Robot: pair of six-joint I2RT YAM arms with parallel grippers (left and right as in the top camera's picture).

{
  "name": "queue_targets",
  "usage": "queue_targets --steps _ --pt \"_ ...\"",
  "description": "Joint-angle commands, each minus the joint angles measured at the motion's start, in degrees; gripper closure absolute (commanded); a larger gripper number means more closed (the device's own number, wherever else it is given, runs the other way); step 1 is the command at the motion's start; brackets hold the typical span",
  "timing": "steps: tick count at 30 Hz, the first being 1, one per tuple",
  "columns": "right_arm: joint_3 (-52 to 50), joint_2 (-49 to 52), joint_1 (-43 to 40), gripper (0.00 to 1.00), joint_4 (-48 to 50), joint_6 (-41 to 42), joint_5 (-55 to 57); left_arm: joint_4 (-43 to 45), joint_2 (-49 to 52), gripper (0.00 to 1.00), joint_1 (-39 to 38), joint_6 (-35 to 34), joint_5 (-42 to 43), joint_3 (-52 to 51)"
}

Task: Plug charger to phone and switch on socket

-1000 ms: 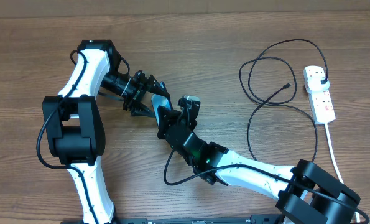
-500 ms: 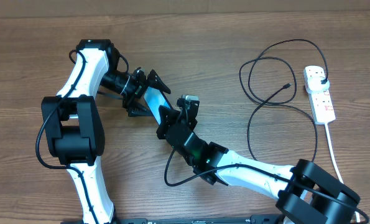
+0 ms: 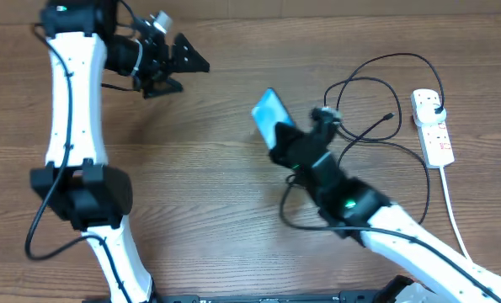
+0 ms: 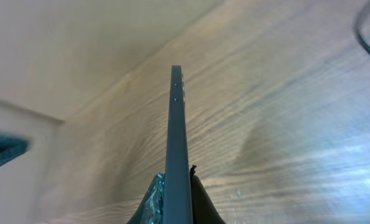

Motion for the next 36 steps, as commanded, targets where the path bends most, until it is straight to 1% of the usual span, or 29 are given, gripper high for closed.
queue_targets --steps 1,3,6,8,9,12,14,17,19,20,22,25,27,29,30,31,33,36 --pt "1.0 -2.6 -5.6 0.96 -1.7 5.8 -13.3 -0.5 -8.1 0.05 -0.2 0.8 -10.8 2.2" --pt "1.0 -2.6 -8.9 0.96 -2.9 5.8 -19.1 -0.5 -13.3 0.05 -0.2 -1.1 -18.6 1.6" --pt "0.5 -2.6 -12.7 0.96 -3.3 5.8 -24.8 -0.4 -22.0 0.14 -0.3 -2.4 -27.7 -0.7" --pt "0.3 -2.5 -14.2 0.96 -3.2 5.8 -27.2 -0.2 -28.9 0.17 -0.3 -2.7 -33.1 -5.0" --pt "0.3 -2.5 -14.7 0.96 -3.2 5.8 -28.2 0.3 -32.1 0.17 -0.3 -3.8 -35.5 -7.8" --pt "0.3 -2.5 -15.3 0.96 -2.7 5.8 -30.6 3.7 -43.6 0.16 -0.3 -9.4 -42.5 -20.7" --pt "0.3 -2.5 -15.3 0.96 -1.6 5.8 -32.2 7.9 -52.8 0.15 -0.3 -14.4 -45.0 -32.5" --pt "0.3 -2.5 -15.3 0.96 0.9 5.8 -34.7 16.2 -66.8 0.10 -0.3 -23.5 -45.0 -50.6" --pt "0.3 -2.5 -15.3 0.96 2.8 5.8 -36.4 22.5 -76.2 0.02 -0.3 -31.6 -44.2 -61.9" --pt "0.3 -2.5 -15.3 0.96 3.6 5.8 -37.4 25.3 -80.1 0.00 -0.3 -35.8 -43.6 -66.6" --pt "0.3 -2.5 -15.3 0.96 4.9 5.9 -39.4 31.0 -87.6 0.00 -0.3 -43.0 -41.0 -75.7" --pt "0.3 -2.5 -15.3 0.96 5.4 5.9 -42.4 38.8 -95.1 0.00 -0.3 -50.2 -35.3 -86.9" --pt "0.3 -2.4 -15.3 0.96 5.2 7.5 -44.3 44.1 -97.5 0.01 -0.3 -55.1 -31.1 -93.4" --pt "0.3 -2.2 -15.3 0.96 5.2 10.5 -45.8 50.6 -97.8 0.00 -0.3 -58.7 -26.6 -98.9" --pt "0.3 -1.9 -15.3 0.96 5.2 12.5 -46.8 56.0 -97.5 0.00 -0.3 -60.8 -23.8 -102.2" --pt "0.3 -1.7 -15.3 0.96 5.2 13.8 -47.3 58.9 -97.3 0.00 -0.3 -61.9 -22.5 -103.7" --pt "0.3 -0.9 -15.3 0.96 5.3 16.6 -48.6 69.2 -96.2 0.01 -0.3 -65.7 -18.8 -108.4" --pt "0.3 0.2 -15.2 0.96 5.5 20.8 -50.3 82.4 -93.5 0.00 -0.3 -70.2 -16.7 -113.6"
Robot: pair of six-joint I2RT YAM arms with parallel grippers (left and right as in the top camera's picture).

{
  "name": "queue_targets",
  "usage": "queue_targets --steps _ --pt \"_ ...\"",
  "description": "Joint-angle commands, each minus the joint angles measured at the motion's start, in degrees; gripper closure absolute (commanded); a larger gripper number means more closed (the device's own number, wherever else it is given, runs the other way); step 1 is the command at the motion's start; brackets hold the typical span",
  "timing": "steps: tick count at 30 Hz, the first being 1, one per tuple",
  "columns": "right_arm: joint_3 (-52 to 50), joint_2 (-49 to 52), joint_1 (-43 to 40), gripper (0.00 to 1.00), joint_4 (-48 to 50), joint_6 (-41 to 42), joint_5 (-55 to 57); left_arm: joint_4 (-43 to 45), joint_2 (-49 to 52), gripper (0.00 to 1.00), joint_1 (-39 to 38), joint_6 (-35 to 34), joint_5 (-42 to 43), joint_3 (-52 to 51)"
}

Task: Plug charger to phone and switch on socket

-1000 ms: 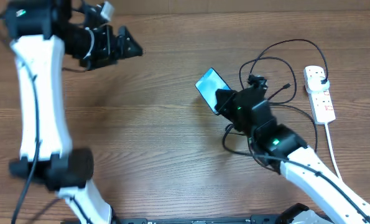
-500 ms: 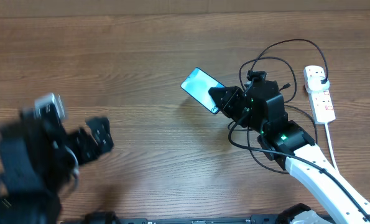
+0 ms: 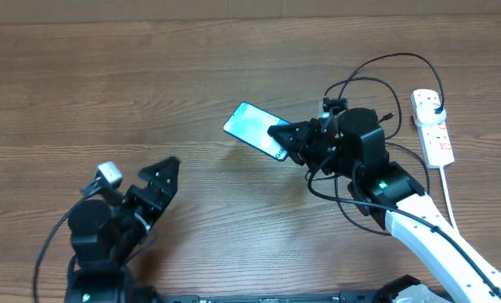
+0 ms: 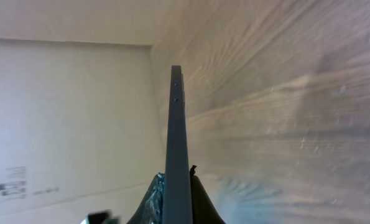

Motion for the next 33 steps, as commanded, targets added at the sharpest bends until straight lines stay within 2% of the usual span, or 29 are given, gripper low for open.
queue_targets --steps 1,4,8,12,18,21,27,31,33 --pt "0.9 0.9 0.0 0.96 0.9 7.2 -4.2 7.9 2.5 0.00 -0.4 -9.7 6.5 -4.5" --pt "0.9 1.6 0.0 0.96 1.4 9.1 -4.6 10.8 6.1 0.00 -0.4 -12.9 6.5 -6.0" --pt "0.8 2.4 0.9 0.96 3.5 11.9 -4.5 15.4 12.4 0.01 -1.4 -13.7 7.8 -6.1" --pt "0.8 3.5 3.1 0.96 7.1 13.3 -1.4 25.0 18.9 0.00 -4.2 -17.4 9.6 -6.1" --pt "0.8 5.9 6.8 0.96 7.0 15.0 4.9 37.3 27.1 0.00 -8.3 -23.8 9.9 -6.1" --pt "0.9 6.9 8.1 0.96 7.2 17.7 6.3 39.4 29.6 0.00 -9.4 -24.1 9.9 -6.1" --pt "0.9 9.0 10.4 0.96 7.4 23.2 6.3 41.5 32.7 0.00 -10.7 -29.3 9.9 -6.1" --pt "0.9 9.3 12.0 0.96 8.2 23.7 6.5 43.9 33.0 0.05 -11.0 -31.2 9.9 -6.1" --pt "0.9 9.3 12.4 0.96 8.6 23.7 6.8 43.8 33.0 0.12 -11.0 -34.0 9.9 -6.1"
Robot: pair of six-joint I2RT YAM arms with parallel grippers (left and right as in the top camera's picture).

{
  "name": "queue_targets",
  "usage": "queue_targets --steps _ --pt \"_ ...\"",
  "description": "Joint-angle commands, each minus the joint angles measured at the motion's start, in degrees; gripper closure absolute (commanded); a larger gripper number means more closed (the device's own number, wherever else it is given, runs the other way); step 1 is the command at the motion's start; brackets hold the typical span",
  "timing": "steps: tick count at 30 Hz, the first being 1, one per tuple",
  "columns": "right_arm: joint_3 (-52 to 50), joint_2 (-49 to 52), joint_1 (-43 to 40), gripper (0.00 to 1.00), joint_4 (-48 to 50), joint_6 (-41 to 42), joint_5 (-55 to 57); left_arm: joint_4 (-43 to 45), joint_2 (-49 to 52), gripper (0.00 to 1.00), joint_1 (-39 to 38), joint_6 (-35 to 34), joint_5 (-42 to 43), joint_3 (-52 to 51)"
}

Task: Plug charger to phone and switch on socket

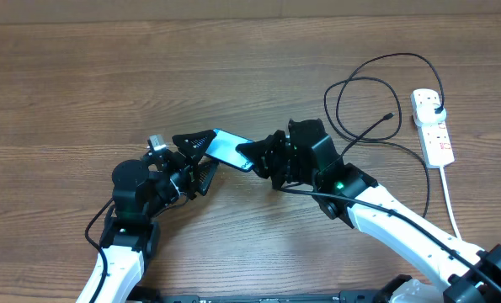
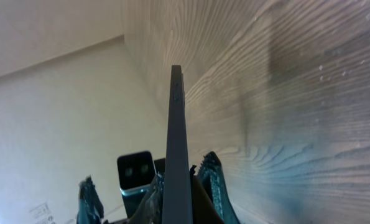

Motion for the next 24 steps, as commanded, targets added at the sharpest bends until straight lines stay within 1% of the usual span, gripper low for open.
queue_targets --steps 1,3,7,10,13,16,20,24 --pt "0.8 -0.6 0.7 0.96 1.6 1.4 1.0 0.3 0.4 0.16 -0.5 -5.3 0.6 0.2" --pt "0.9 -0.6 0.8 0.96 1.7 1.4 0.9 0.3 0.4 0.24 -0.5 -8.0 0.7 0.2" --pt "0.8 -0.6 0.8 0.96 1.8 1.4 0.5 0.3 0.4 0.34 -0.5 -10.1 0.7 0.2" --pt "0.9 -0.6 1.0 0.96 1.8 0.3 -0.7 0.3 0.4 0.36 -0.9 -10.6 1.2 0.2" --pt "0.9 -0.6 1.8 0.96 1.8 -2.4 -0.5 0.3 0.4 0.37 -2.1 -13.7 1.3 0.2" --pt "0.9 -0.6 2.5 0.96 1.8 -2.3 -0.5 0.3 0.4 0.41 -3.4 -15.6 1.2 0.2" --pt "0.9 -0.6 2.5 0.96 1.8 -2.3 -0.2 0.3 0.4 0.45 -4.2 -15.8 1.6 0.2" --pt "0.8 -0.6 2.5 0.96 1.8 -2.3 -1.6 0.3 0.4 0.55 -4.3 -15.8 1.4 0.2"
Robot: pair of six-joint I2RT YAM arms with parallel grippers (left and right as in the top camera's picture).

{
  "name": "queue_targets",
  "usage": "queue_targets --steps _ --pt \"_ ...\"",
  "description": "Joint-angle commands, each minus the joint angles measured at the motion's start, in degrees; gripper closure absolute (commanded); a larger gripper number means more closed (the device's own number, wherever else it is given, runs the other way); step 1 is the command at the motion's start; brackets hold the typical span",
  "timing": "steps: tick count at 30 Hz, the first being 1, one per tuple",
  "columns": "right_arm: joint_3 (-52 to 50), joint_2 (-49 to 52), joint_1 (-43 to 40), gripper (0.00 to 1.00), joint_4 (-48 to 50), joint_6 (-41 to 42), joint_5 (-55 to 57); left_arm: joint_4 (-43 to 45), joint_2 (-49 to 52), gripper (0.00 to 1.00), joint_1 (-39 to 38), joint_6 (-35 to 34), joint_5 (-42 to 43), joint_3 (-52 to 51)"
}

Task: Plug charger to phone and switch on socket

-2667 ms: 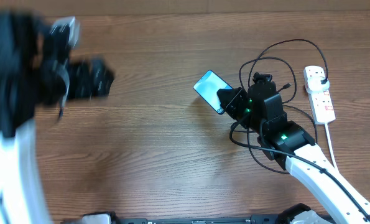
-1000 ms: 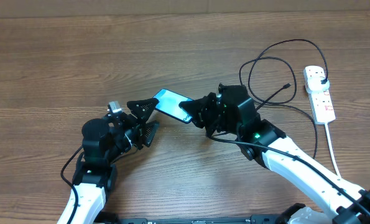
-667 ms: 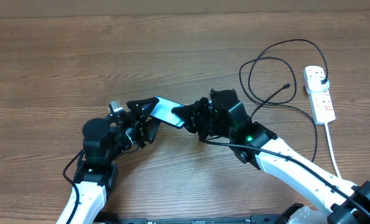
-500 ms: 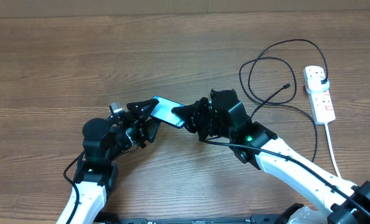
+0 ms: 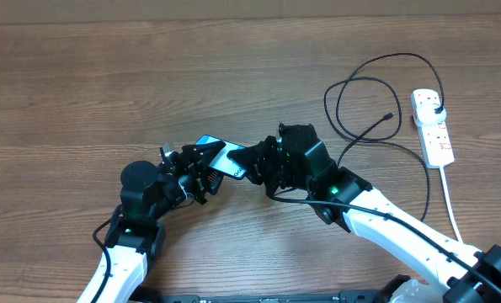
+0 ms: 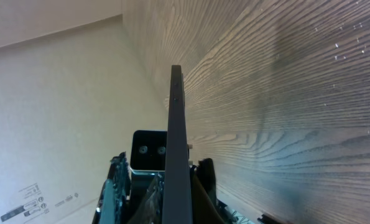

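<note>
The phone [image 5: 219,156], its blue screen facing up, is held off the table at centre. My right gripper [image 5: 248,162] is shut on its right end. In the right wrist view the phone [image 6: 177,143] shows edge-on, running away from the jaws. My left gripper [image 5: 201,160] faces it from the left and is open. Its fingers [image 6: 113,186] stand on either side of the phone's far end, one close to the edge and the other apart. The black charger cable [image 5: 359,109] lies looped at the right, its free plug [image 5: 389,116] on the table. The white socket strip [image 5: 431,126] lies at the far right.
The cable runs from a plug seated in the strip's top socket [image 5: 436,105]. A white lead [image 5: 450,210] goes from the strip to the near edge. Bare wooden table [image 5: 149,76] lies behind and to the left of both arms.
My left gripper has moved in closer, and its fingers now straddle the phone's far end. The right gripper still holds the phone, now shifted slightly left.
First my right gripper held the phone at mid-table while the left arm was far back on the left. Then the left arm was low at the near left, gripper open. Later it was just left of the phone, and now it is around the phone's end.
</note>
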Motion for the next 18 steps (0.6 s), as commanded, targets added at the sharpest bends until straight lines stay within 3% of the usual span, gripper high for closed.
queue_targets --steps 1,13,16,18 --pt "0.8 -0.6 0.2 0.96 1.1 -0.6 -1.5 0.3 0.4 0.57 -0.5 -0.5 0.5 0.2" --pt "0.8 -0.6 0.2 0.96 1.1 -0.6 -2.4 0.2 0.4 0.90 -0.5 -0.4 -0.3 0.2" --pt "0.9 -0.6 0.2 0.96 1.1 -0.6 -3.0 -0.1 0.4 0.91 -0.5 -0.1 -0.5 0.2" --pt "0.8 -0.6 0.2 0.96 1.1 -0.6 -3.2 -0.8 0.4 0.86 -0.5 -0.1 -1.0 0.2"
